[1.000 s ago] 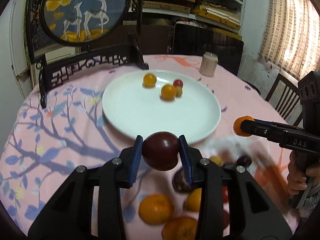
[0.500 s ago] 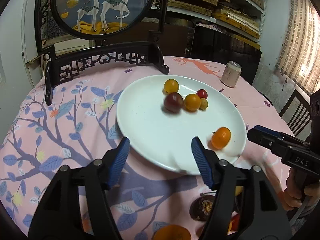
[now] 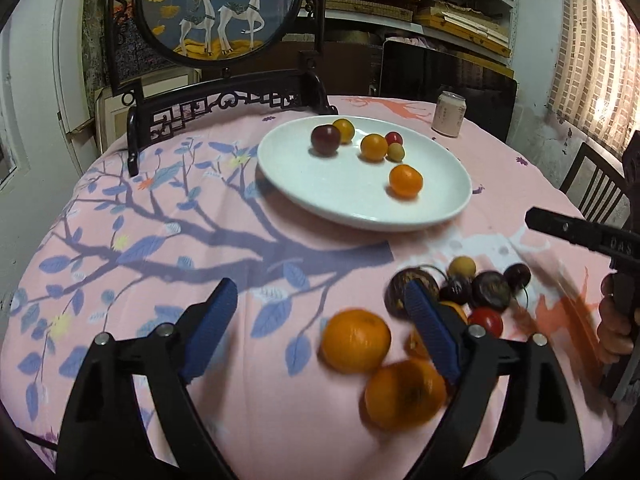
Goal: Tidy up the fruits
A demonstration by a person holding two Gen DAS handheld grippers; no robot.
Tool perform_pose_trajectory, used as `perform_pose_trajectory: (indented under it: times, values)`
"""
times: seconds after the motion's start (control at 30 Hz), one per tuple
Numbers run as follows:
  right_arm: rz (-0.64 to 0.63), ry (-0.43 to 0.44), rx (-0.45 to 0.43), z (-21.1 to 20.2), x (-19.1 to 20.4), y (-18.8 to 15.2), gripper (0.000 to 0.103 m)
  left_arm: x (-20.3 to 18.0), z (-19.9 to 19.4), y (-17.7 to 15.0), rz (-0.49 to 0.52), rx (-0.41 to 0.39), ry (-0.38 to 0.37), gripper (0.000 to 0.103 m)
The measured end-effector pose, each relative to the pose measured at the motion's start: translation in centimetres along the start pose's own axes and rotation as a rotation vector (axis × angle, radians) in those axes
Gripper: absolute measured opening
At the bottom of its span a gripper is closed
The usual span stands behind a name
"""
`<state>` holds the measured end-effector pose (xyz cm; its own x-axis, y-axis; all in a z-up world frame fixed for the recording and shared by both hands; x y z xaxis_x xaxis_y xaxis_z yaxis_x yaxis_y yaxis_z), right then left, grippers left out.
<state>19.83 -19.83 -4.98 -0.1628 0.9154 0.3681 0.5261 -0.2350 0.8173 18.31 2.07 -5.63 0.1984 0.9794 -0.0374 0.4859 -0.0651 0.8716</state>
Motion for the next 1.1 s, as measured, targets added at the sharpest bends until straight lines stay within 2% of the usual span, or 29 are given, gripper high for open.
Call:
perform_pose_trajectory:
  times: [0.23,0.33,0.43,0.53,0.7,0.9,0.93,0.97,1.0,1.07,1.1]
  values:
    - [0.025,0.002,0.013,-0.7,-0.3,-0.7,0.062,0.1,0.1,-1.7,-0.011,0.062,-0.001,0.09]
    - [0.029,-0.006,0.012,-0.8,-0.4,-0.8,0.062,0.4,0.8,-2.6,0.002,0.106,0.034,0.093]
    - [0.034,-0.014,0.012,-0.8,-0.6,-0.8,0.062,1.9,0.5,-2.1,-0.032,0.076,0.08,0.097]
    - [0.036,-0.014,0.014,-0.8,-0.7,-0.8,0.062,3.7,-0.3,-1.3,-0.049,0.029,0.165,0.097]
    - [0.041,-0.006,0.029,-1.5,-0.7,-1.6,0.062,2.3,0.1,-1.7,-0.016,0.057,0.101,0.097]
    - [0.036,-0.005,0.053,-1.5,-0.7,-2.3,0.062,0.9,0.1,-2.0,0.039,0.063,0.069,0.095]
    - [0.035,-0.005,0.055,-1.5,-0.7,-2.4,0.062,0.7,0.1,-2.0,0.039,0.064,0.061,0.09]
    - [0.033,-0.008,0.059,-1.4,-0.7,-2.5,0.062,0.4,0.0,-2.1,0.034,0.063,0.039,0.078]
    - [0.033,-0.009,0.061,-1.4,-0.7,-2.6,0.062,-0.1,-0.2,-2.2,0.029,0.065,0.0,0.072]
    - [0.036,-0.011,0.068,-1.3,-0.8,-2.7,0.062,-1.1,-0.3,-2.6,0.038,0.076,-0.05,0.052]
    - [0.037,-0.01,0.074,-1.2,-0.8,-2.8,0.062,-1.6,-0.4,-2.5,0.049,0.072,-0.069,0.047]
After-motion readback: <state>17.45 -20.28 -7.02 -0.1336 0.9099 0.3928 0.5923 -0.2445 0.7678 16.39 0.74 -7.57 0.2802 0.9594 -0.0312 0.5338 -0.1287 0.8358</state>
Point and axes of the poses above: each gripper's, at about its wrist camera, not at the fingertips, and z roughly the way its jaws point, x to its left, y to its top, the point moved 9 cm from there along z, roughly the way its jaws point, and after that the axes turned 11 degrees about -x, right-handed, at the moved point
